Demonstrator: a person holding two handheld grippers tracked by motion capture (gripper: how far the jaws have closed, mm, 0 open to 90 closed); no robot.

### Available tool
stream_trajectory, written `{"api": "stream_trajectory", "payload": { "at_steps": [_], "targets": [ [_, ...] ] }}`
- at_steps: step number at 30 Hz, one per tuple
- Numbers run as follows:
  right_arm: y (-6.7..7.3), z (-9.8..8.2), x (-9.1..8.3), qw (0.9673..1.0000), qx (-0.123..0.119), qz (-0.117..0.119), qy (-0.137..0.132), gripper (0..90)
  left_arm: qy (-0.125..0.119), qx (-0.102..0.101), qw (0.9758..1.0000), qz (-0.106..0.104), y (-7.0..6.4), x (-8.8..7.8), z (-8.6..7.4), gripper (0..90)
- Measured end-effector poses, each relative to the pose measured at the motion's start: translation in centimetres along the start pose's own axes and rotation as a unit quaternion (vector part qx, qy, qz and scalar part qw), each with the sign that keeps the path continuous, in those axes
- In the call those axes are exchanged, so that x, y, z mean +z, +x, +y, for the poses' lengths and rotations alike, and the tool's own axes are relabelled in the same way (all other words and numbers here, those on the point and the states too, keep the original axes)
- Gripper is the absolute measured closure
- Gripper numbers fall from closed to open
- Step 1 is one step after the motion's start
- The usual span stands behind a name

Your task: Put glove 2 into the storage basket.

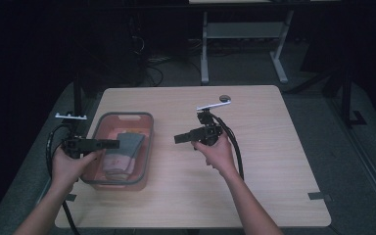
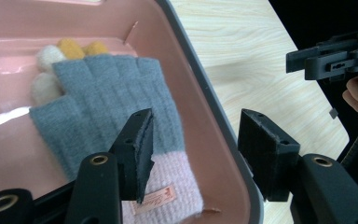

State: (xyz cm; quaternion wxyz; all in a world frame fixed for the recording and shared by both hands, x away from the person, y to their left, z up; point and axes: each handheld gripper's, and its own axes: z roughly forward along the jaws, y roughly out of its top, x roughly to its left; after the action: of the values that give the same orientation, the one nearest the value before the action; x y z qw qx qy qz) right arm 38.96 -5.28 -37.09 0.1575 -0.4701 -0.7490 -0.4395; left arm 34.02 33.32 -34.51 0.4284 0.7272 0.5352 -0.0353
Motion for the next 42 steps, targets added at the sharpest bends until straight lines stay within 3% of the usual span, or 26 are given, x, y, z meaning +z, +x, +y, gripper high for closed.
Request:
{"api": "stream_trajectory", "payload": {
  "at_steps": [20, 42],
  "targets": [
    [-0.9, -0.4, -2.1, 0.9999, -0.004, -0.014, -0.007, 53.0, -0.014, 0.026, 0.9994, -0.020, -1.8, 0.8, 0.4, 40.1],
    [-2.7, -1.6, -3.9, 0.9996, 0.013, -0.022, -0.011, 46.2, -0.006, 0.052, 0.9971, -0.054, -4.6, 2.3, 0.6, 35.1]
  ]
}}
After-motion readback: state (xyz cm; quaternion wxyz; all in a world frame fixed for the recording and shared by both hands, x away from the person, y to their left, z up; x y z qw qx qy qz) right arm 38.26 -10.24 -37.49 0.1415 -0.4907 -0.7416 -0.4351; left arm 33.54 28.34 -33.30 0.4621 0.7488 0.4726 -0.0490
